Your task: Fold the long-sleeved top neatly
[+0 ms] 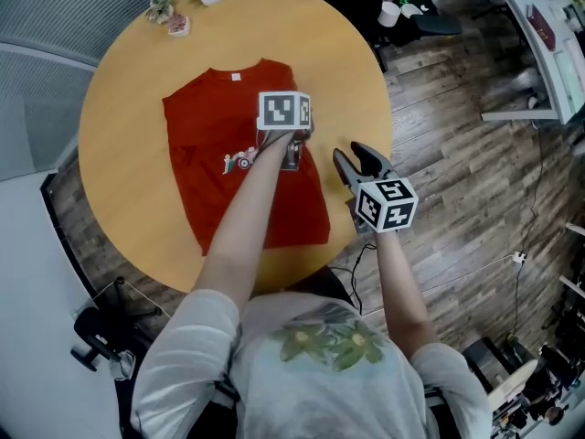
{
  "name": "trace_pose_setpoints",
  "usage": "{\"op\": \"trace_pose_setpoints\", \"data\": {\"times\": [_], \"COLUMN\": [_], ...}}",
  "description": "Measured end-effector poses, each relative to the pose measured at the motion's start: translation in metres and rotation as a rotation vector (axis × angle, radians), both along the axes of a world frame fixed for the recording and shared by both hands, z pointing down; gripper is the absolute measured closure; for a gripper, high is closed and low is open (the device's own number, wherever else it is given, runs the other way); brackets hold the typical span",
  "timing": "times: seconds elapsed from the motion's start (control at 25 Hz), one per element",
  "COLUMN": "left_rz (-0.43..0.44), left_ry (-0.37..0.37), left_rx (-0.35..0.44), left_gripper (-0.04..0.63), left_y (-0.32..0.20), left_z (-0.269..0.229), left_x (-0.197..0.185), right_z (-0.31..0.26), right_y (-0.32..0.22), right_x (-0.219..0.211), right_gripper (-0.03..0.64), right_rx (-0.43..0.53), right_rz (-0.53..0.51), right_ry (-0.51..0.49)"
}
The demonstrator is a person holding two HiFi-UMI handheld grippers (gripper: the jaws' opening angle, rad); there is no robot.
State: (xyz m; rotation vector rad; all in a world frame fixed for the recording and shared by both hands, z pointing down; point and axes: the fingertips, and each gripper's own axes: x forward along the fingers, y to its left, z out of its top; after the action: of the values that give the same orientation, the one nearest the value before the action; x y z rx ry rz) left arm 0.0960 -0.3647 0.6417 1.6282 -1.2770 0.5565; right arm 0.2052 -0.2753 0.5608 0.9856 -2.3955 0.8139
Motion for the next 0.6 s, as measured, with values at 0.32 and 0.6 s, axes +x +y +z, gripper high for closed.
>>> {"op": "trace_pose_setpoints", "data": {"times": [0.32,0.6], "left_rz": [0.145,0.103], "left_ry": [0.169,0.129], "left_rx": [0.145,0.301], "left_gripper": [0.402,0.4], "left_y": [0.024,0.086], "left_z": [-0.055,-0.126], "left_x": [0.011,-0.049], "right_z": [-0.005,-0.036], "right_y": [0.006,0.023], "right_x": [-0.011,-0.031], "right_gripper": [0.431,0.43], "right_rx": [0.003,0.052], "right_rz": [-0.018,-0.041], "right_ry": [-0.008,-0.027]}}
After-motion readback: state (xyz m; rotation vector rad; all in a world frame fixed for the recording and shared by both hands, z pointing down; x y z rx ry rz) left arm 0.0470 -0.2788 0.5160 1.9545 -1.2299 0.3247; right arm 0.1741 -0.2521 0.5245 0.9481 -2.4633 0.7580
